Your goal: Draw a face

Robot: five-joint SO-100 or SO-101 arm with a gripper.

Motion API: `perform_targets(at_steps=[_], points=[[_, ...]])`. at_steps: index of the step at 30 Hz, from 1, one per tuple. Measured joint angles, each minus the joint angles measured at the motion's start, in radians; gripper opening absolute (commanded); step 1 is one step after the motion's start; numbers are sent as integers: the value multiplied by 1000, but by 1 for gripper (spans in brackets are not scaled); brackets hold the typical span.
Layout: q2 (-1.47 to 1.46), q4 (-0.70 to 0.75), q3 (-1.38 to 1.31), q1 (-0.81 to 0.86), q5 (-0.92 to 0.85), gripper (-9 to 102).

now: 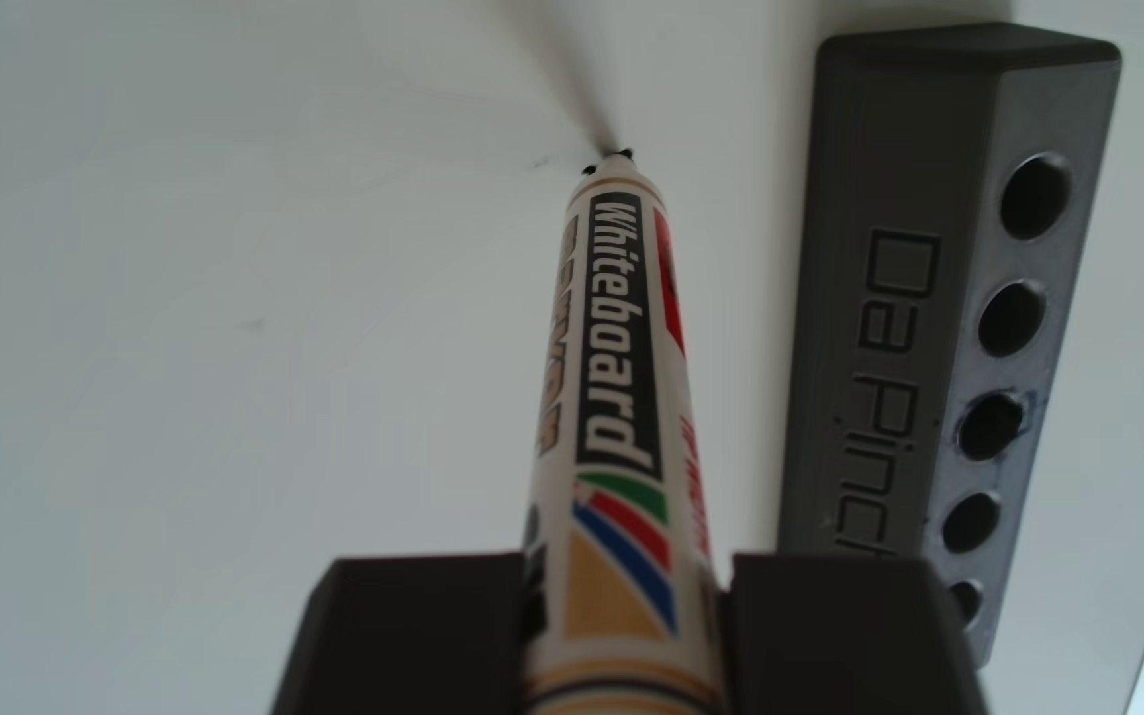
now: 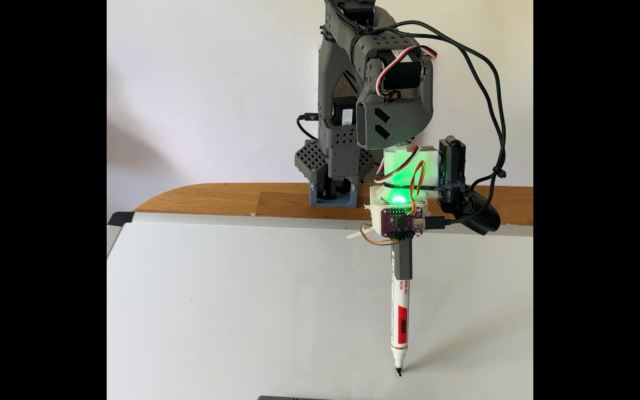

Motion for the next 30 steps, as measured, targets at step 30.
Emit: perform_targets(at_steps=[30], points=[[46, 120, -147, 199, -55, -1]])
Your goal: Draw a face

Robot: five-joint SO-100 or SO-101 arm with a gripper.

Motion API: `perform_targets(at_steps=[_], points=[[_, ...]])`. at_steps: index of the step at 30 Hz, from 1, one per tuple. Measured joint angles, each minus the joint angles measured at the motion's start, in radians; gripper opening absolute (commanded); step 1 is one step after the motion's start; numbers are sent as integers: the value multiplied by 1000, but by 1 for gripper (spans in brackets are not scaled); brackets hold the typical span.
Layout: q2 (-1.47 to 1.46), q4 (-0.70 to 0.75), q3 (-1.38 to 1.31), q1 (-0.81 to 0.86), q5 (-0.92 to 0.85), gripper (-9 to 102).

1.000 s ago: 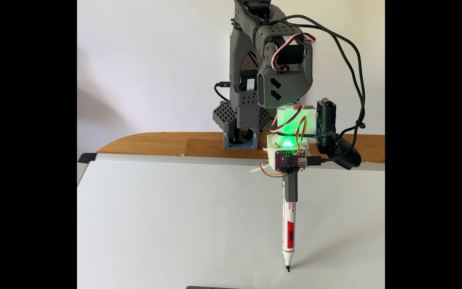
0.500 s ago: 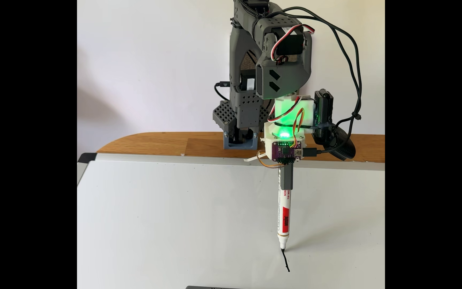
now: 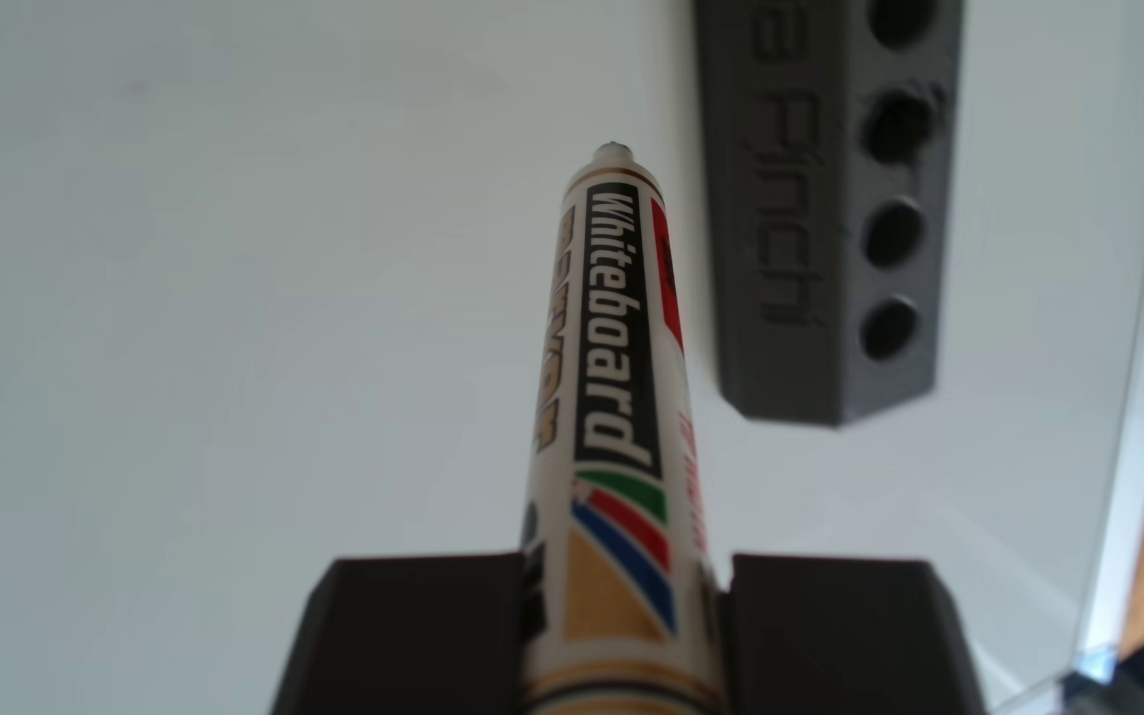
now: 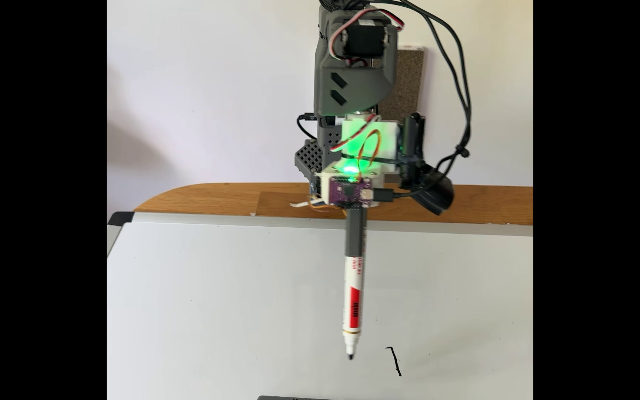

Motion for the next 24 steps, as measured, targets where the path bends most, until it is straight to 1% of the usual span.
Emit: perform_targets(at_steps=[10, 17, 24], points=[[-20, 0, -2, 69, -17, -1], [-86, -5, 0, 72, -17, -1], [-86, -20, 0, 72, -17, -1]])
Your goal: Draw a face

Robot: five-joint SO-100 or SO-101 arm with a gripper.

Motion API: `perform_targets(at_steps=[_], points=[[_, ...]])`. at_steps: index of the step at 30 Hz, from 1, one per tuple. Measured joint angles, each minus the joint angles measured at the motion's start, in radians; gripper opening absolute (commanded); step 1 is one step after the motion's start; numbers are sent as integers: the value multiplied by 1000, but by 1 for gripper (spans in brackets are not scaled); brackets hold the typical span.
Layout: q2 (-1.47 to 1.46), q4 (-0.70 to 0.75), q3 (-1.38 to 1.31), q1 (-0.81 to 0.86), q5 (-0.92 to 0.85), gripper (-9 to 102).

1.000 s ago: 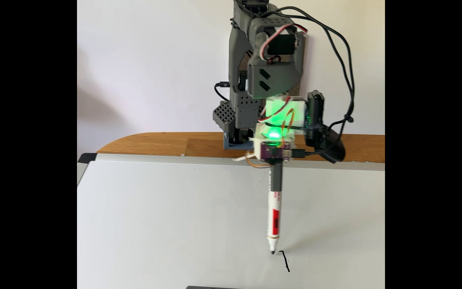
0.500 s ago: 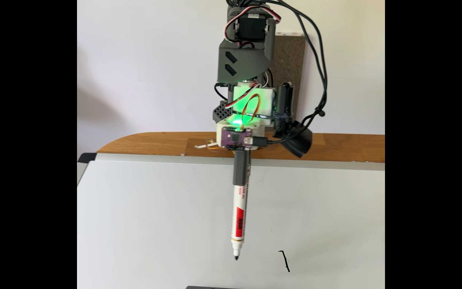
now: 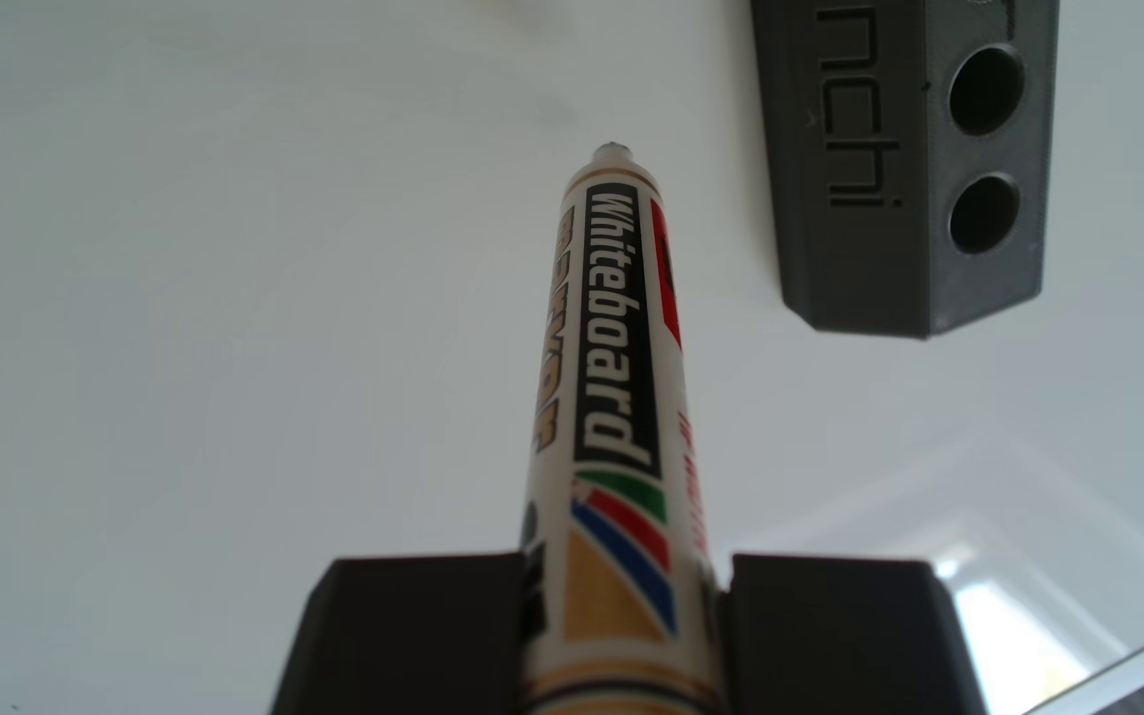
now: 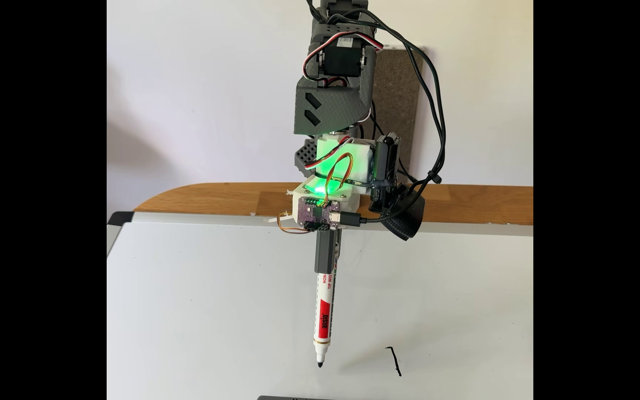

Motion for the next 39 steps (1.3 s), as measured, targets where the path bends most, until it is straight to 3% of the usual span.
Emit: perform_targets(at_steps=[23, 39], points=[[-38, 34, -2, 0, 0, -1], [114, 41, 179, 2, -2, -1]])
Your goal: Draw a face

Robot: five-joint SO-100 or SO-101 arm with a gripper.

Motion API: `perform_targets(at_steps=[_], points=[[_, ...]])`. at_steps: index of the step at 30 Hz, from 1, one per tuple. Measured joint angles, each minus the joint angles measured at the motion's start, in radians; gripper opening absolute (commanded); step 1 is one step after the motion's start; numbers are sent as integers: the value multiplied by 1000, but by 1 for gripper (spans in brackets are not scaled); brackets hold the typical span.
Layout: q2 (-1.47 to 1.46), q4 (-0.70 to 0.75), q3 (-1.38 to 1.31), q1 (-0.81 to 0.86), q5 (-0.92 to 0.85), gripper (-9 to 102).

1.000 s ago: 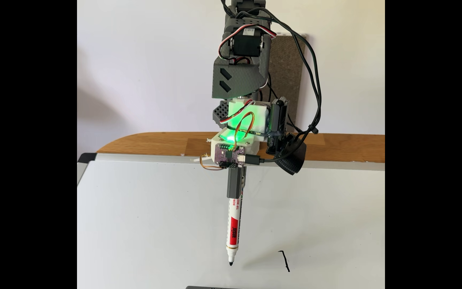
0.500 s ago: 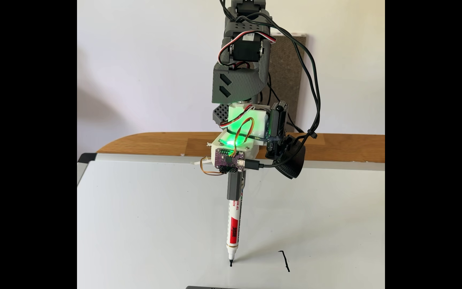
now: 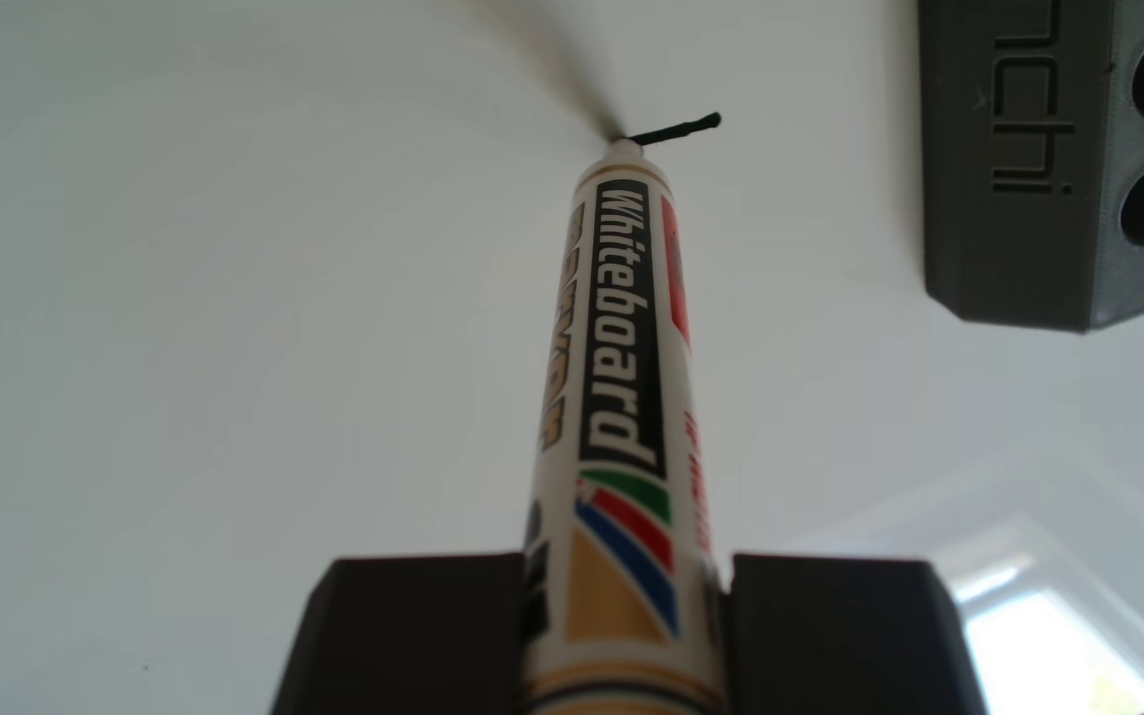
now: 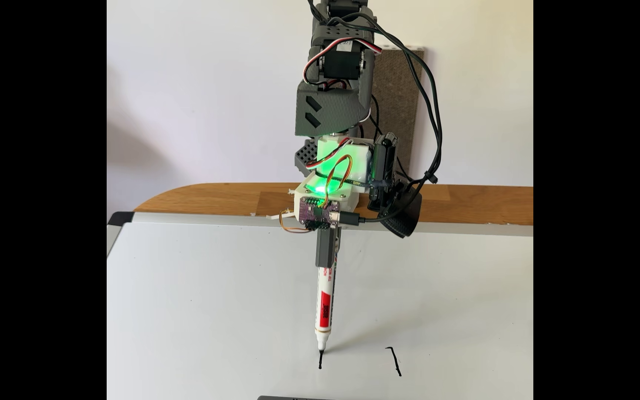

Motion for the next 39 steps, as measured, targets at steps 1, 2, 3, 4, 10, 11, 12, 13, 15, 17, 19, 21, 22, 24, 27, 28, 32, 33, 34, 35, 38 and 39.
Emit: perform_targets(at_steps=[1, 2, 3, 4, 10, 11, 12, 13, 15, 17, 19, 21, 22, 24, 27, 28, 32, 33, 34, 35, 38, 39], points=[[14, 3, 14, 0, 0, -1], [26, 5, 28, 0, 0, -1], [38, 6, 38, 0, 0, -1], [49, 9, 49, 0, 0, -1], [80, 14, 69, 0, 5, -1], [83, 8, 69, 0, 11, -1], [89, -5, 71, 0, 21, -1], [94, -28, 71, 0, 43, -1], [104, -83, 54, 0, 89, -1], [120, -123, 12, -17, 144, -1], [147, -140, -25, -51, 221, -1], [179, -138, -40, -98, 302, -1], [195, -132, -40, -121, 342, -1], [221, -97, -40, -152, 433, -1], [265, -29, -40, -199, 589, -1], [284, -17, -38, -215, 638, -1], [379, -9, 51, -284, 782, -1], [407, -11, 83, -293, 810, -1], [436, -11, 117, -301, 838, -1], [465, -21, 152, -304, 864, -1], [540, -78, 250, -310, 979, -1], [560, -94, 278, -318, 1028, -1]])
